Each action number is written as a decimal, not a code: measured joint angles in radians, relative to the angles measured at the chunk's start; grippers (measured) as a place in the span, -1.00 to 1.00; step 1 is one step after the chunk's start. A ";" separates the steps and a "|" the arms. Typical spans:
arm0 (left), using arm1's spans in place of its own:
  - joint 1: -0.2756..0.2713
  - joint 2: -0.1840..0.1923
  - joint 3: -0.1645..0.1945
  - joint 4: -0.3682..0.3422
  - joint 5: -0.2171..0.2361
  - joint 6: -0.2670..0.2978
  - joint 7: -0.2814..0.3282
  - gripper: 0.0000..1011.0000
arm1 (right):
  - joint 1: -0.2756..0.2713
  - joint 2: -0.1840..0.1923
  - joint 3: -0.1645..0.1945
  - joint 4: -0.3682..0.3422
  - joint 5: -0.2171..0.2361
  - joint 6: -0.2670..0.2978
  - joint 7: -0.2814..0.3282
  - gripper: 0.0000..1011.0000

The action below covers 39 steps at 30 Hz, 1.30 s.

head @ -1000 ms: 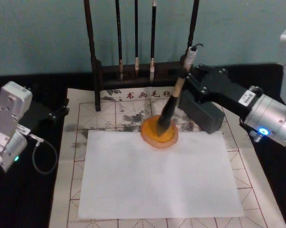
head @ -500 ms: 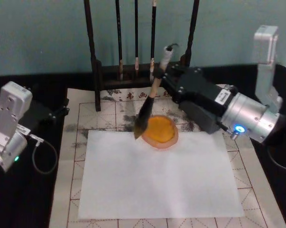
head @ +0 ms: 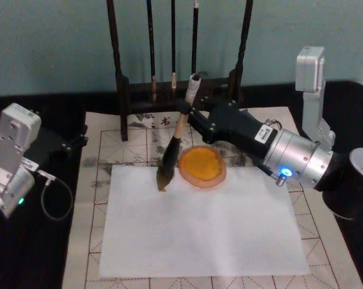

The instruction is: Pick up the brush from the inkstone, write on the paper, then place the brush back to its original position.

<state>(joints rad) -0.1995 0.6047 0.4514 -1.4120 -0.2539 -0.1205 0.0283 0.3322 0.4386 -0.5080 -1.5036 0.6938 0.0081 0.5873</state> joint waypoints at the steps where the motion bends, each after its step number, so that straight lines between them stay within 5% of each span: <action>1: 0.000 0.000 0.000 0.000 0.000 0.000 0.000 0.98 | 0.000 0.000 -0.002 0.003 0.000 0.000 0.001 -0.64; 20: 0.000 0.000 0.000 0.000 0.000 0.000 0.000 0.98 | -0.004 0.004 -0.016 0.024 -0.013 -0.001 -0.001 -0.63; 39: 0.000 0.000 0.000 0.000 0.000 0.000 0.000 0.98 | -0.041 0.041 0.012 -0.017 -0.028 -0.005 -0.019 -0.63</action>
<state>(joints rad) -0.1996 0.6047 0.4514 -1.4120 -0.2539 -0.1205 0.0283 0.2908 0.4796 -0.4959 -1.5205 0.6662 0.0027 0.5679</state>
